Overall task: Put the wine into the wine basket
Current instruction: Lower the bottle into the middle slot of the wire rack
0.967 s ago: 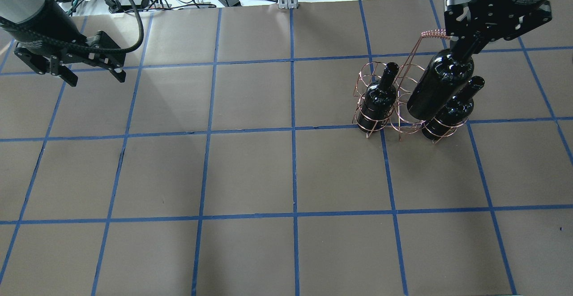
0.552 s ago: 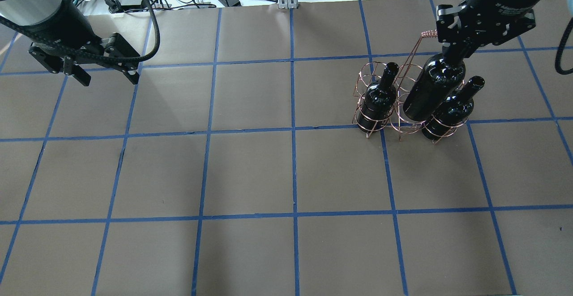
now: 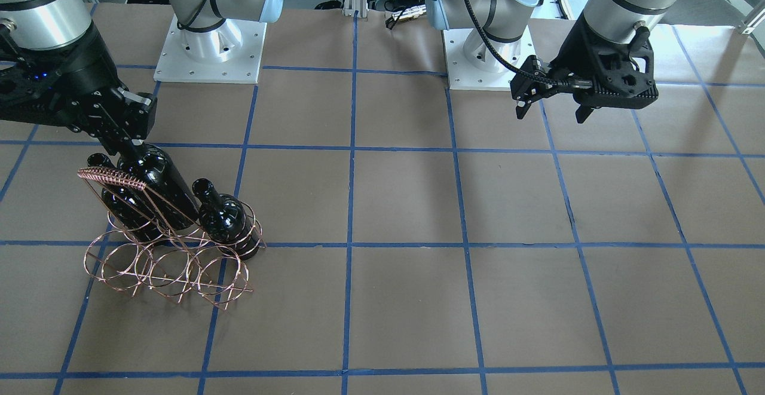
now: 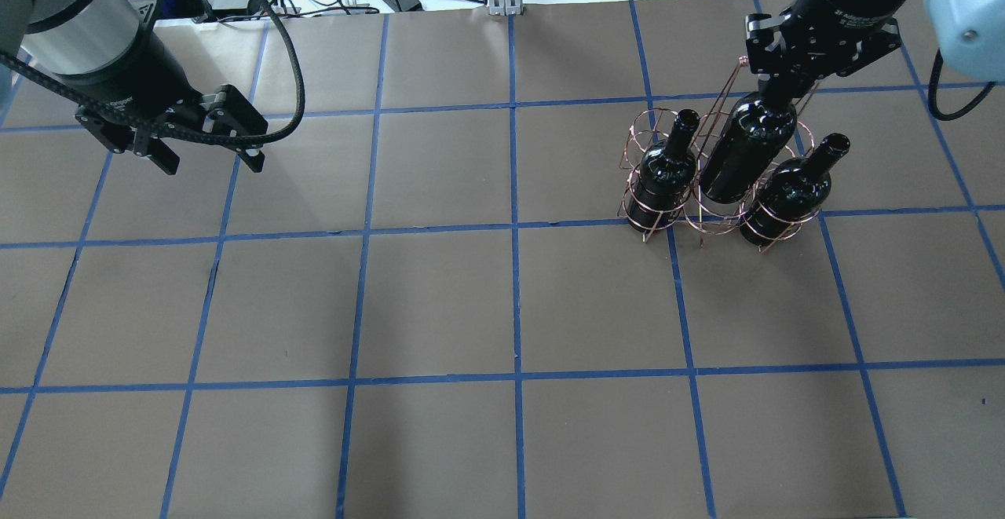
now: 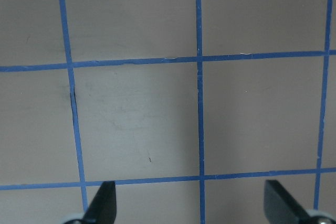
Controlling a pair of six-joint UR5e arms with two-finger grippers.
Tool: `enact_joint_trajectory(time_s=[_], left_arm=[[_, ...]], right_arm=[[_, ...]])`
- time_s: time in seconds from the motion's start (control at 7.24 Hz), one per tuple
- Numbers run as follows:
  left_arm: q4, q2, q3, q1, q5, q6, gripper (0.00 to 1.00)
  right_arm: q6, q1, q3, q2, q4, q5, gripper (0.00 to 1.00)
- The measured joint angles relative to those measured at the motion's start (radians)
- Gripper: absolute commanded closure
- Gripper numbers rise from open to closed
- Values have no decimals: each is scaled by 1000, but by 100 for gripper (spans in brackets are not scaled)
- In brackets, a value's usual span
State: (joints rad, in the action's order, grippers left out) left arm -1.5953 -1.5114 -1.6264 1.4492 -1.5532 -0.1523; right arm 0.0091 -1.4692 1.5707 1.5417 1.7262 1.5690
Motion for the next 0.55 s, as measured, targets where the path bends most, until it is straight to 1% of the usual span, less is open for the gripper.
enact_joint_trajectory(time_s=[0.55], left_arm=[[0,-1,-6,0,1,-9,0]], right_arm=[[-17,13,1,-22,4,-1,100]])
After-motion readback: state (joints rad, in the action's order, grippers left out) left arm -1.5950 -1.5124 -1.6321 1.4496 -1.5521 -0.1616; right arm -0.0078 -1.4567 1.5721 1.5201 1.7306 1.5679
